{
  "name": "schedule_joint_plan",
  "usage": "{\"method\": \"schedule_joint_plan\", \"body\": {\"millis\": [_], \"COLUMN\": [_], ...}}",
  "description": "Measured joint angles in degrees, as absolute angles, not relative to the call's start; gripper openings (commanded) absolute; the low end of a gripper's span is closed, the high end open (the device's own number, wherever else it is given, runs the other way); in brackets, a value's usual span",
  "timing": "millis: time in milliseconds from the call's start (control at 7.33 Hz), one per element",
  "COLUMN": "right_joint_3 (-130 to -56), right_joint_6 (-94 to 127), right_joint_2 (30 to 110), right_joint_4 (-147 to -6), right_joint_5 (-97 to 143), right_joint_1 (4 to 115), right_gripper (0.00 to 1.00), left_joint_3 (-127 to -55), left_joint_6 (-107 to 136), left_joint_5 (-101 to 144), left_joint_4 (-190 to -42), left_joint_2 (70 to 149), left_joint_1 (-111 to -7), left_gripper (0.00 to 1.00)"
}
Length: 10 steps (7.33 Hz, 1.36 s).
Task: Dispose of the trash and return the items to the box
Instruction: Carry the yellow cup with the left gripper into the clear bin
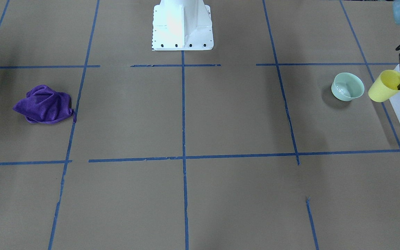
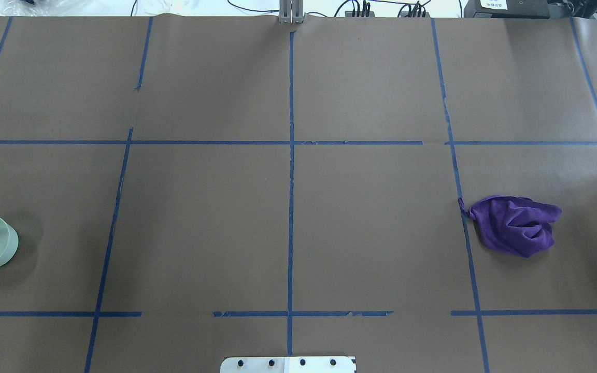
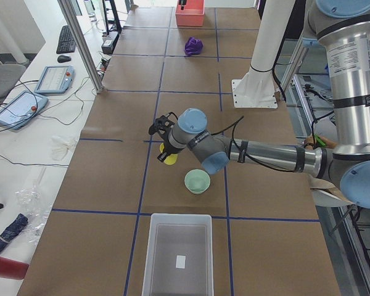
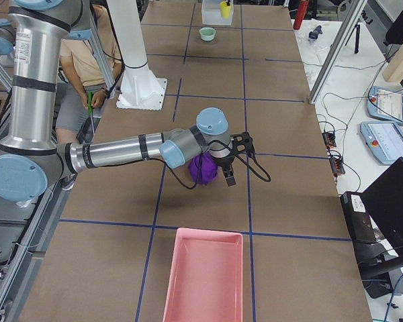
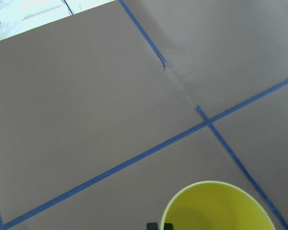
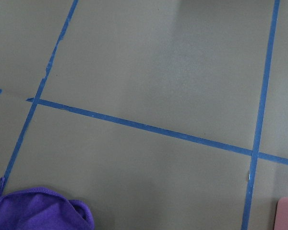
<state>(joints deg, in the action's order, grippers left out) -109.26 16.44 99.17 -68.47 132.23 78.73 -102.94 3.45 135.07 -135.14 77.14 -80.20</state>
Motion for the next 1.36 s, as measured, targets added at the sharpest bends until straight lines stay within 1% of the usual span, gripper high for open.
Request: {"method": "schedule_joint_plan", "body": {"millis": [409,818,1364], "right_joint_3": [-109.25,-109.07,-108.88], "right_joint_6": [16.36,16.21,16.1], "right_joint_2": [99.07,99.05,99.06], "right_joint_4": [-68.47,-68.47,-68.45], "right_joint_5": [131.98,131.94,132.01], "right_joint_1": [78.47,78.37,78.18], "right_gripper": [1.0,1.0,1.0], "left_joint_3": [-89.39,-84.16,-79.06], "left_joint_6": [-19.38,-27.84,-28.94], "left_joint_5": [141.85,145.36,142.21], "left_joint_4": [-135.18,-135.28,-138.2], "left_joint_2": [76.83,75.09,74.56], "left_joint_1": [-91.55,-95.96,-95.96], "left_gripper": [0.0,0.0,0.0]}}
